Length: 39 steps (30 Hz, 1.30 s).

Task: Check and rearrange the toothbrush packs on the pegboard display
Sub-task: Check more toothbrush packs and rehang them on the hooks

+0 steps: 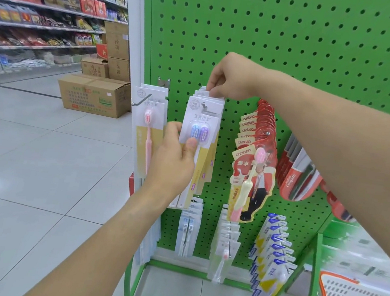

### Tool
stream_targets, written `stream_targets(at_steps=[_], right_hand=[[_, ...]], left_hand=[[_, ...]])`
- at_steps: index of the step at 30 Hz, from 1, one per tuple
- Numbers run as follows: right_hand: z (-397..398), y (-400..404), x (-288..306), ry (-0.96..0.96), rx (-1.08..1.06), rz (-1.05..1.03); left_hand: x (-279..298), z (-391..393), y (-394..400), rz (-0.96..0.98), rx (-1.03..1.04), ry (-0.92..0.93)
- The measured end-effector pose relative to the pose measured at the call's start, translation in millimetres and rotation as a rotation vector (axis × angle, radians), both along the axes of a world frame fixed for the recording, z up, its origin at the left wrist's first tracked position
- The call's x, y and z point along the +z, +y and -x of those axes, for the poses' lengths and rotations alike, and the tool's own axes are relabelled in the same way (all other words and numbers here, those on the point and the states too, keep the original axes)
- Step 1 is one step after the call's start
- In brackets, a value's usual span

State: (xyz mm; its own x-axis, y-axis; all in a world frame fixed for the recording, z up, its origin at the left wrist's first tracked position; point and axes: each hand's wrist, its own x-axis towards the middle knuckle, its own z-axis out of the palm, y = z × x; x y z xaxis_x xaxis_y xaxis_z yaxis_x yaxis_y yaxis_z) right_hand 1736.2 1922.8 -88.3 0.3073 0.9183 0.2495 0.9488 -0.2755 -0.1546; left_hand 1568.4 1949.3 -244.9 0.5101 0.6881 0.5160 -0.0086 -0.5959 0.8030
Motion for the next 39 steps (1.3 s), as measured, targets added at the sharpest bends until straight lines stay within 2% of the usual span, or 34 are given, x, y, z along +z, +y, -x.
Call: stream_targets(at_steps=[8,14,19,25,29,36,39], right_hand=[[4,5,0,0.044,-0.095,0.051],[5,3,0,0.006,-0.029,-0.038],[9,2,-2,0.028,0.081,-0.010],[25,-1,-3,0.014,0.198,-0.088],[47,-9,1,-0.037,0.296,-0.120],[88,-31,-23,-0.149,0.553,-0.285],[103,-37,-53,-0.160,0.631,-0.356]], left_hand=[[-4,-1,-1,-0.046,0.006,-0.034],[-8,-4,3,-0.086,0.050,-0.076],[-5,-2,1,-0.098,0.102,-0.095],[1,7,6,-0.108,0.215,-0.226],[4,14,12,-0.194,0.281,-0.318],[-9,51,10,-0.321,0.298,-0.328],[-30,70,-1,-0.179,0.218,-0.343]])
